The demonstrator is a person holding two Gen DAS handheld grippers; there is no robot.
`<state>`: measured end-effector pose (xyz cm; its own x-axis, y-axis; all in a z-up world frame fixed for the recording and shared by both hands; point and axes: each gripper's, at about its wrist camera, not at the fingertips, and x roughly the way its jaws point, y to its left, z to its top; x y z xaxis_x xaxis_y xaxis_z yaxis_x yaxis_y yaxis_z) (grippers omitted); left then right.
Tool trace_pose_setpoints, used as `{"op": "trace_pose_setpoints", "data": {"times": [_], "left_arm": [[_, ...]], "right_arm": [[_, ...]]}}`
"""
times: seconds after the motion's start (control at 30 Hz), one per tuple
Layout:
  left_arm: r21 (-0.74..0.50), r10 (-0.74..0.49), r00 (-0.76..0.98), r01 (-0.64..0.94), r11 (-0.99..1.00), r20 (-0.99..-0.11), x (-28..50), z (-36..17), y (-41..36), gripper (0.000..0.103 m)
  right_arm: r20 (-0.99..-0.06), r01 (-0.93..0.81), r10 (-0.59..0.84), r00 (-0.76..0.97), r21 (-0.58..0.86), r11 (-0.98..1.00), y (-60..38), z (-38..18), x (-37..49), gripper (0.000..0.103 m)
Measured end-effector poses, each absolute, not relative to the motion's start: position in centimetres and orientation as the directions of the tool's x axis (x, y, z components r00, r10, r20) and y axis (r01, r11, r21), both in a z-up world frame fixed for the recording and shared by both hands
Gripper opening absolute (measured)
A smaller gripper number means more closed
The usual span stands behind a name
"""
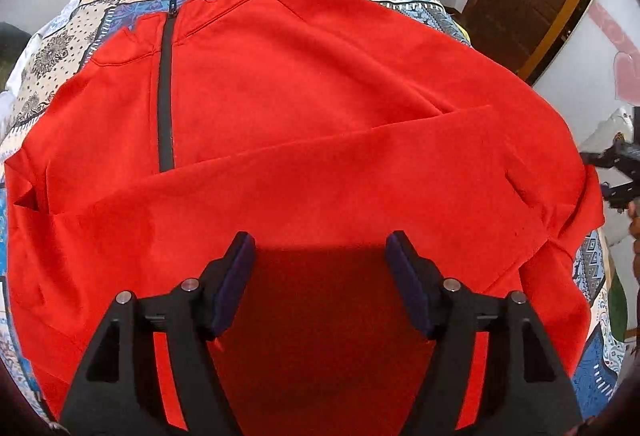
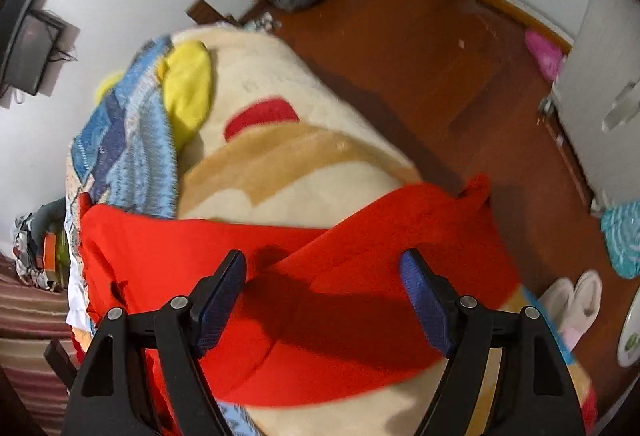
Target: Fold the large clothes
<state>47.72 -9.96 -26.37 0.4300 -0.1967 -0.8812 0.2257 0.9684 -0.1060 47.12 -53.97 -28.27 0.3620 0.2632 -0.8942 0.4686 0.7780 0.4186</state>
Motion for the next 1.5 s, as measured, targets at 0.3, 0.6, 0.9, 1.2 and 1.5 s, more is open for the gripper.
{"op": "trace_pose_setpoints", "data": {"times": [0.3, 0.6, 0.9, 1.2, 1.5], "left_arm": [[-0.095, -0.185, 0.421, 0.226, 0.970, -0.888, 47.5, -25.8, -10.1, 0.068], [-0.050, -0.172, 0.501, 0.247, 0.968, -0.848, 44.5, -21.2, -8.6, 0.063], [-0.081, -0.160, 0.602, 0.156, 0.984, -0.782, 41.0, -15.6, -1.0, 0.063], [-0.060, -0.077, 0.600, 0.049, 0.997, -0.796, 36.2, -16.4, 7.3, 0.063], [-0.072, -0.063, 0.508, 0.002, 0.997, -0.859, 34.2, -21.0, 10.9, 0.063]], "right_arm": [[-0.883, 0.394, 0.191, 0.428, 0.372, 0.840, -51.8, -26.1, 46.0, 0.012], [-0.778, 0.245, 0.240, 0.581, 0.448, 0.860, -47.8, -17.4, 45.0, 0.008], [-0.644, -0.085, 0.432, 0.632, 0.496, 0.864, -32.9, -7.9, 46.2, 0.008], [-0.803, -0.249, 0.463, 0.376, 0.393, 0.885, -15.7, -17.0, 46.0, 0.008], [-0.932, -0.313, 0.267, 0.244, 0.185, 0.932, -11.8, -24.8, 44.9, 0.008]]}}
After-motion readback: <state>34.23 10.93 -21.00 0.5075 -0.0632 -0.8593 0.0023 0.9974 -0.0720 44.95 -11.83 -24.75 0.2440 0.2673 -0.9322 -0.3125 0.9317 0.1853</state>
